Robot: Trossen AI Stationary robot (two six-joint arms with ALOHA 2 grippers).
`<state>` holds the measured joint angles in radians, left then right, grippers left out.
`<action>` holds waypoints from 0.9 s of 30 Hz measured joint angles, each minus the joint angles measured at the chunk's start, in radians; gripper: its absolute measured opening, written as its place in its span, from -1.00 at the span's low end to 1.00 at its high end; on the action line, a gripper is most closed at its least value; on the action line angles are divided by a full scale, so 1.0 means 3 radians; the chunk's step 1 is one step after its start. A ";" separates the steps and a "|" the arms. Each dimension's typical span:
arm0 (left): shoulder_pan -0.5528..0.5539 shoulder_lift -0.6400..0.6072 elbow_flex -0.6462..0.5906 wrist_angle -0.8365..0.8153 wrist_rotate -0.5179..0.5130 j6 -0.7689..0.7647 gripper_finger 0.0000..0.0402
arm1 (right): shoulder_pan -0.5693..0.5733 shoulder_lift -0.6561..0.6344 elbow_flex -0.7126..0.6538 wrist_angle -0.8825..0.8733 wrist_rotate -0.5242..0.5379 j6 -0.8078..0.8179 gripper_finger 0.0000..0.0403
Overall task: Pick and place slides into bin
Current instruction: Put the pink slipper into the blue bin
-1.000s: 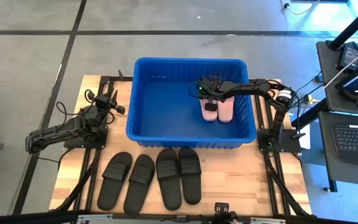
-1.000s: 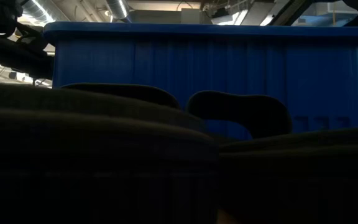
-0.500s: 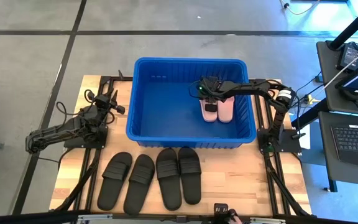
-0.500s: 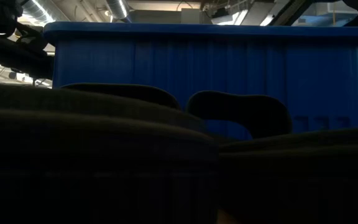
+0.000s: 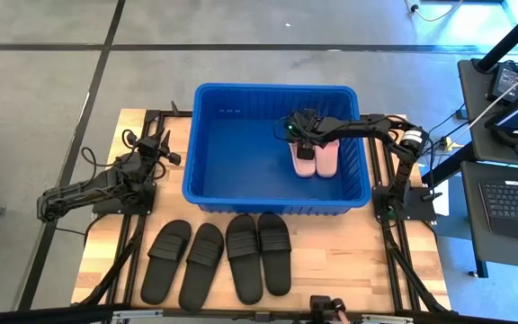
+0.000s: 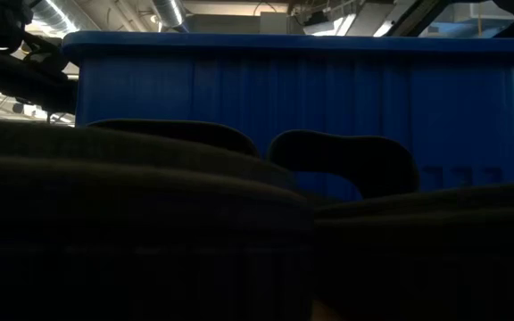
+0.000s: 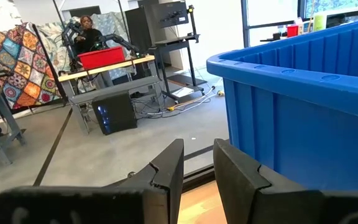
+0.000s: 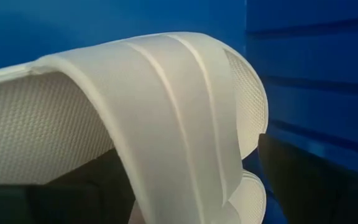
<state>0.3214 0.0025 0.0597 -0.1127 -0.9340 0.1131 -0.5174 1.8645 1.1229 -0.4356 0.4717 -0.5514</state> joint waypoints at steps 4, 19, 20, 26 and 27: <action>-0.0001 0.0000 0.0000 0.0000 0.0000 0.0000 -0.59 | 0.0041 0.0000 0.0000 -0.0029 0.0026 -0.0010 0.54; -0.0001 0.0000 0.0000 0.0000 0.0000 0.0008 -0.59 | 0.0059 0.0006 0.0406 -0.0833 -0.0381 0.0151 0.43; -0.0001 0.0001 0.0000 0.0000 0.0000 0.0008 -0.59 | 0.0059 0.0006 0.0448 -0.0886 -0.0383 0.0165 0.42; 0.0000 0.0000 0.0000 0.0000 0.0000 0.0010 -0.59 | 0.0061 0.0006 0.0645 -0.1107 -0.0379 0.0174 0.41; -0.0001 0.0001 0.0000 0.0000 0.0000 0.0010 -0.59 | 0.0059 0.0006 0.0672 -0.1154 -0.0376 0.0177 0.41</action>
<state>0.3210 0.0027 0.0597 -0.1127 -0.9340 0.1162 -0.4995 1.8664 1.3245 -0.7816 0.3590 -0.4985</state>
